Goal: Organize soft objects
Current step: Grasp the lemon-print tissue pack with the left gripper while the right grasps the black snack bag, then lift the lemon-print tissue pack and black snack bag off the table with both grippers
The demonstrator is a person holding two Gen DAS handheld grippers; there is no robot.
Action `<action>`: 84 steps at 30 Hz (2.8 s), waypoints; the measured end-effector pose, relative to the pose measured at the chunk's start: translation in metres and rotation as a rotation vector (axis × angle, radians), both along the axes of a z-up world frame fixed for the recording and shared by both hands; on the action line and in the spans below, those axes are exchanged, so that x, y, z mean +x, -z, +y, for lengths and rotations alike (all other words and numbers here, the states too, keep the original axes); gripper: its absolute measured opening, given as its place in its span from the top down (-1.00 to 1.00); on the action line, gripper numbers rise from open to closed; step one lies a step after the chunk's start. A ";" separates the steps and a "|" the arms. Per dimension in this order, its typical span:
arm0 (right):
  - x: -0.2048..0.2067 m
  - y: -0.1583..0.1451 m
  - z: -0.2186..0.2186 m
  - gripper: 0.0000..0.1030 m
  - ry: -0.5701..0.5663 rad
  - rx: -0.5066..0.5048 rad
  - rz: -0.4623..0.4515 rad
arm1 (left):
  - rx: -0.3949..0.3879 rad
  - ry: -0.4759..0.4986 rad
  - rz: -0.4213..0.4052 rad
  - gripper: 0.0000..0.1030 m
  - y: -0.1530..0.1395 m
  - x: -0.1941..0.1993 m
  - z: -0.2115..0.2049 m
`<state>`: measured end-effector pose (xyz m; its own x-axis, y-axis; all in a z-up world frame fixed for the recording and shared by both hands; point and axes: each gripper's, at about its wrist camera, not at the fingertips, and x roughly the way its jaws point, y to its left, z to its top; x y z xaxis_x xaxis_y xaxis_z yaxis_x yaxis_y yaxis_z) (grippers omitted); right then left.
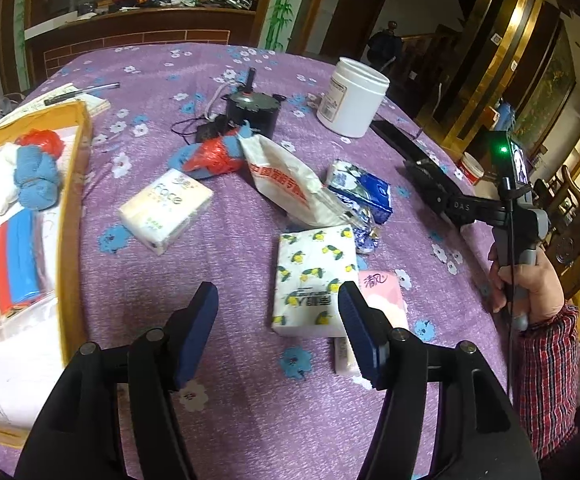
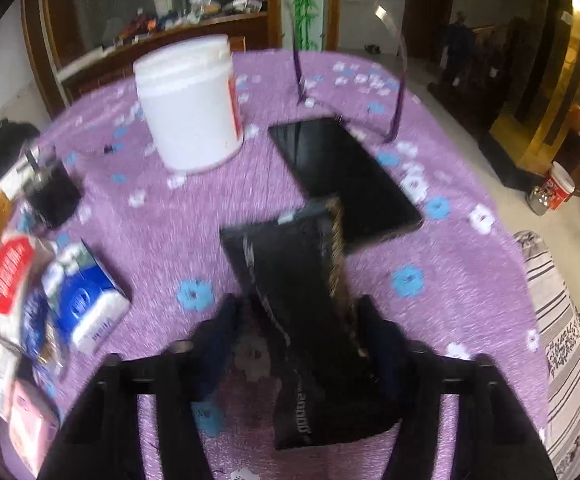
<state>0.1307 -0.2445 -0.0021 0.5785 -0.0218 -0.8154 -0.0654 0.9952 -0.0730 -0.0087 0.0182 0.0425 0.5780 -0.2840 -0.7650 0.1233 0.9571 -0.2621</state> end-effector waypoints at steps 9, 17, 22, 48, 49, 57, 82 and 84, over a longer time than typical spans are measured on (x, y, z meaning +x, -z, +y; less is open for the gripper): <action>-0.044 -0.043 0.041 0.30 -0.339 0.325 -0.153 | 0.062 0.032 0.031 -0.41 0.016 0.017 -0.027; -0.061 -0.047 0.065 0.30 -0.475 0.367 -0.166 | 0.086 -0.007 0.002 -0.40 0.029 0.037 -0.031; -0.064 -0.042 0.076 0.30 -0.496 0.345 -0.156 | 0.085 -0.028 -0.039 0.03 0.026 0.036 -0.027; -0.083 -0.050 0.142 0.30 -0.333 0.311 -0.242 | 0.195 -0.248 -0.333 0.02 -0.008 0.005 0.016; -0.082 -0.050 0.138 0.30 -0.324 0.316 -0.246 | 0.191 -0.245 -0.329 0.02 -0.007 0.006 0.016; -0.085 -0.048 0.139 0.30 -0.333 0.326 -0.262 | 0.136 -0.244 -0.330 0.02 -0.006 0.005 0.022; -0.092 -0.045 0.151 0.29 -0.384 0.300 -0.258 | 0.105 -0.231 -0.338 0.01 -0.007 0.001 0.023; -0.092 -0.045 0.151 0.29 -0.385 0.299 -0.259 | 0.104 -0.231 -0.337 0.01 -0.007 0.001 0.023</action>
<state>0.0392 -0.0933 0.0426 0.6814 0.4418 -0.5835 -0.4462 0.8827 0.1472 -0.0073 0.0416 0.0495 0.8403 -0.0486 -0.5399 -0.0353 0.9890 -0.1439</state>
